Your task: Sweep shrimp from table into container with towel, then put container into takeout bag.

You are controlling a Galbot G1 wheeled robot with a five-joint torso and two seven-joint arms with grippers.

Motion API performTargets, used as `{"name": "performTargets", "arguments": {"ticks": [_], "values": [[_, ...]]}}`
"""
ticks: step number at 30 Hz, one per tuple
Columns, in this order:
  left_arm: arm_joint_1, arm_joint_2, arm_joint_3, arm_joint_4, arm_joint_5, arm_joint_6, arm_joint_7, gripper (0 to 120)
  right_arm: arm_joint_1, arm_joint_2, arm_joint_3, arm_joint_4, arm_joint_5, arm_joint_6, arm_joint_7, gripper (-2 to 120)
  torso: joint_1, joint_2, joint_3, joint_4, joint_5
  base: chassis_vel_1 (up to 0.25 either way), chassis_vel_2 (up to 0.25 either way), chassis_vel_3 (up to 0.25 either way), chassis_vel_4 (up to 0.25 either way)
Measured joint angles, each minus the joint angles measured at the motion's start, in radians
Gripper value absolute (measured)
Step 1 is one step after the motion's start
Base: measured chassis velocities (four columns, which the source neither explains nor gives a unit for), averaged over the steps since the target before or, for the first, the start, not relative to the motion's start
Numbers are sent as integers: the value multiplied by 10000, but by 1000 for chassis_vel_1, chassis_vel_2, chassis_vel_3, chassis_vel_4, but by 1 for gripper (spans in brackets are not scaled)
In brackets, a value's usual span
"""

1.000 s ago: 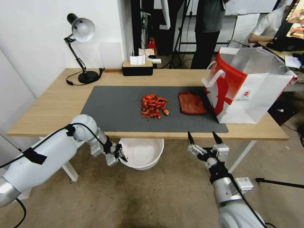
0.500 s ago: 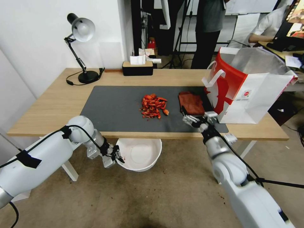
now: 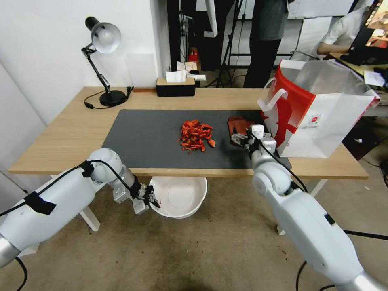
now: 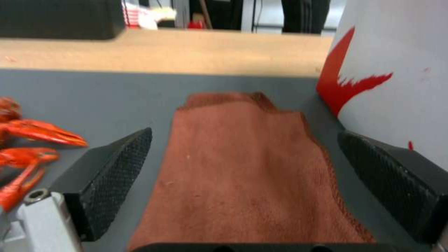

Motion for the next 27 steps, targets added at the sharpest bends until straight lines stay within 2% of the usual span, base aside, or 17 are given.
{"name": "performTargets", "arguments": {"ticks": [6,10,20,23,25,27], "values": [[221,-11,-142,16,161,-221,3,0,556,11,-377,-445,341,-537,568,100,-1,0,-2,-2,3,0,0,0,0],[323,-78,-227,13,424,-375,1,0,774,129,-514,-740,478,-630,863,100,-1,0,-2,-1,2,0,0,0,0],[283,-42,-195,-178,415,-415,-9,0,907,324,-655,-1377,774,-735,1041,100,-1,0,-2,-2,3,0,0,0,0],[279,-42,-193,-162,406,-420,-19,0,896,351,-661,-1428,850,-735,1068,98,-1,0,-2,-2,3,0,0,0,0],[279,4,-193,-141,385,-436,-72,0,908,359,-700,-1489,962,-735,1061,89,-1,0,-3,-2,3,0,0,0,0],[279,21,-194,-140,382,-442,-86,0,919,362,-701,-1489,1031,-735,1057,86,-2,1,-2,-1,2,0,0,0,0]]}}
